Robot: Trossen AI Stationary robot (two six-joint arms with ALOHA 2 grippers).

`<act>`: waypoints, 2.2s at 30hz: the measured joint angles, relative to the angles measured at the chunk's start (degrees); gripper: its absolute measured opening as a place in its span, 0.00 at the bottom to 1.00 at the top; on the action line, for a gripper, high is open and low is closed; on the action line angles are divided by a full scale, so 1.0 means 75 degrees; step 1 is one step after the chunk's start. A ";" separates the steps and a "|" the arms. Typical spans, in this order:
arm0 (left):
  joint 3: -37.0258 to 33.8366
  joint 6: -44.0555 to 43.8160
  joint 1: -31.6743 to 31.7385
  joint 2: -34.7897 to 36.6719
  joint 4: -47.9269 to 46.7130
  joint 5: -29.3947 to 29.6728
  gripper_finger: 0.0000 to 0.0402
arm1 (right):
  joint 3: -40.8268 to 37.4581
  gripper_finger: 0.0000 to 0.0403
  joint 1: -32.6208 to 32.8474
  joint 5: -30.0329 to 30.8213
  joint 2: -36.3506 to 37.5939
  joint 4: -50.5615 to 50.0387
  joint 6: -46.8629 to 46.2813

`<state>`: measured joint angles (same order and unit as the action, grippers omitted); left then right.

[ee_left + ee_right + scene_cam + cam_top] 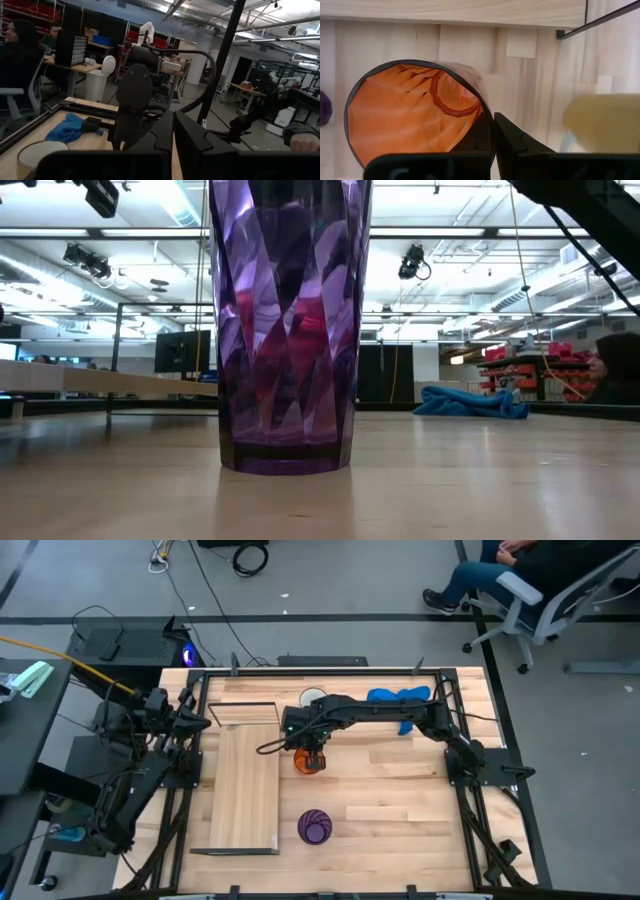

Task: Stack small to large cups/mugs on shelf
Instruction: Move the brown cup to the center of the table, then move the yellow mug to the center of the table

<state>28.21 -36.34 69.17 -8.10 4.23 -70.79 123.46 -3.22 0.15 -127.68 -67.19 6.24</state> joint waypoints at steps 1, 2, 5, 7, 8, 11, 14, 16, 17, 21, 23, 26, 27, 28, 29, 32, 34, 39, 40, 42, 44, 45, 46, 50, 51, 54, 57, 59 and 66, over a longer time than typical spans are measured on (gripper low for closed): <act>0.0000 0.0005 -0.0003 0.0000 0.0000 0.0000 0.06 | -0.0004 0.02 -0.0001 0.0018 0.0000 0.0009 0.0003; 0.0000 0.0007 -0.0001 0.0000 -0.0003 0.0000 0.06 | -0.0015 0.02 -0.0003 0.0022 -0.0006 0.0009 0.0012; 0.0000 0.0020 -0.0001 0.0000 -0.0003 0.0000 0.07 | -0.0020 0.02 -0.0009 0.0034 -0.0119 -0.0017 0.0057; 0.0000 0.0020 0.0000 0.0000 -0.0006 0.0000 0.07 | -0.0020 0.02 -0.0006 0.0028 -0.0249 0.0042 0.0137; 0.0000 0.0020 -0.0001 0.0000 -0.0007 0.0000 0.08 | -0.0026 0.02 -0.0001 0.0032 -0.0285 0.0051 0.0152; 0.0000 0.0020 0.0000 0.0000 -0.0022 0.0000 0.08 | -0.0026 0.02 0.0006 0.0020 -0.0321 0.0079 0.0196; 0.0000 0.0020 -0.0003 0.0000 -0.0046 0.0000 0.07 | -0.0026 0.02 0.0006 0.0008 -0.0321 0.0072 0.0215; 0.0000 0.0018 -0.0003 0.0000 -0.0057 0.0000 0.06 | -0.0026 0.02 0.0017 0.0008 -0.0321 0.0056 0.0221; 0.0000 0.0017 -0.0001 0.0000 -0.0055 0.0000 0.06 | -0.0026 0.02 0.0033 -0.0005 -0.0321 0.0041 0.0221; 0.0000 0.0017 -0.0003 0.0000 -0.0059 0.0000 0.06 | -0.0026 0.03 0.0095 -0.0159 -0.0321 -0.0010 0.0259; 0.0000 0.0015 -0.0003 0.0000 -0.0067 0.0000 0.07 | -0.0026 0.05 0.0137 -0.0170 -0.0324 -0.0009 0.0260; 0.0000 0.0015 -0.0003 0.0000 -0.0076 0.0000 0.08 | -0.0032 0.08 0.0163 -0.0173 -0.0335 0.0013 0.0259; 0.0000 0.0015 -0.0002 0.0000 -0.0077 -0.0001 0.08 | -0.0032 0.08 0.0163 -0.0173 -0.0335 0.0014 0.0259; 0.0000 0.0015 -0.0001 0.0000 -0.0084 0.0000 0.08 | -0.0032 0.09 0.0159 -0.0172 -0.0335 0.0013 0.0259; 0.0000 0.0015 0.0000 0.0000 -0.0089 0.0000 0.08 | -0.0032 0.09 0.0157 -0.0170 -0.0335 0.0017 0.0259; 0.0000 0.0015 -0.0001 0.0000 -0.0090 0.0000 0.08 | -0.0032 0.10 0.0157 -0.0173 -0.0335 0.0111 0.0259; 0.0000 0.0015 -0.0003 0.0000 -0.0090 0.0000 0.08 | -0.0032 0.10 0.0157 -0.0173 -0.0335 0.0166 0.0254; 0.0000 0.0012 -0.0001 0.0000 -0.0090 0.0000 0.07 | -0.0032 0.11 0.0157 -0.0173 -0.0332 0.0162 0.0227; 0.0000 0.0012 -0.0002 0.0000 -0.0090 0.0000 0.07 | -0.0032 0.11 0.0157 -0.0173 -0.0331 0.0162 0.0229; 0.0000 0.0013 -0.0001 0.0000 -0.0090 0.0000 0.08 | -0.0032 0.11 0.0157 -0.0173 -0.0326 0.0156 0.0227; 0.0000 0.0012 -0.0001 0.0000 -0.0089 0.0000 0.09 | -0.0029 0.11 0.0157 -0.0173 -0.0321 0.0153 0.0227; 0.0000 0.0012 -0.0002 0.0000 -0.0090 -0.0002 0.09 | -0.0029 0.11 0.0157 -0.0173 -0.0318 0.0153 0.0227; 0.0000 0.0012 0.0000 0.0000 -0.0090 0.0000 0.09 | -0.0029 0.11 0.0157 -0.0173 -0.0318 0.0153 0.0227; 0.0000 0.0012 -0.0003 0.0000 -0.0087 -0.0002 0.10 | -0.0020 0.11 0.0157 -0.0173 -0.0171 0.0072 0.0224; 0.0000 0.0012 0.0000 0.0000 -0.0085 0.0000 0.09 | -0.0015 0.11 0.0157 -0.0172 -0.0075 0.0079 0.0224; 0.0000 0.0013 -0.0003 0.0000 -0.0086 -0.0001 0.09 | -0.0015 0.11 0.0157 -0.0155 0.0221 -0.0013 0.0195; 0.0000 0.0012 0.0000 0.0000 -0.0087 -0.0002 0.09 | -0.0015 0.11 0.0157 -0.0074 0.0699 -0.0015 0.0195; 0.0000 0.0015 -0.0003 0.0000 -0.0087 -0.0003 0.10 | -0.0015 0.11 0.0108 0.0221 0.1122 0.0026 0.0198; 0.0000 0.0015 0.0000 0.0000 -0.0078 -0.0003 0.09 | -0.0011 0.11 -0.0891 0.0888 0.2699 0.0982 -0.0009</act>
<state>28.21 -36.23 69.16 -8.10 3.64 -70.81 123.37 -9.90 6.81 -107.43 -59.83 6.17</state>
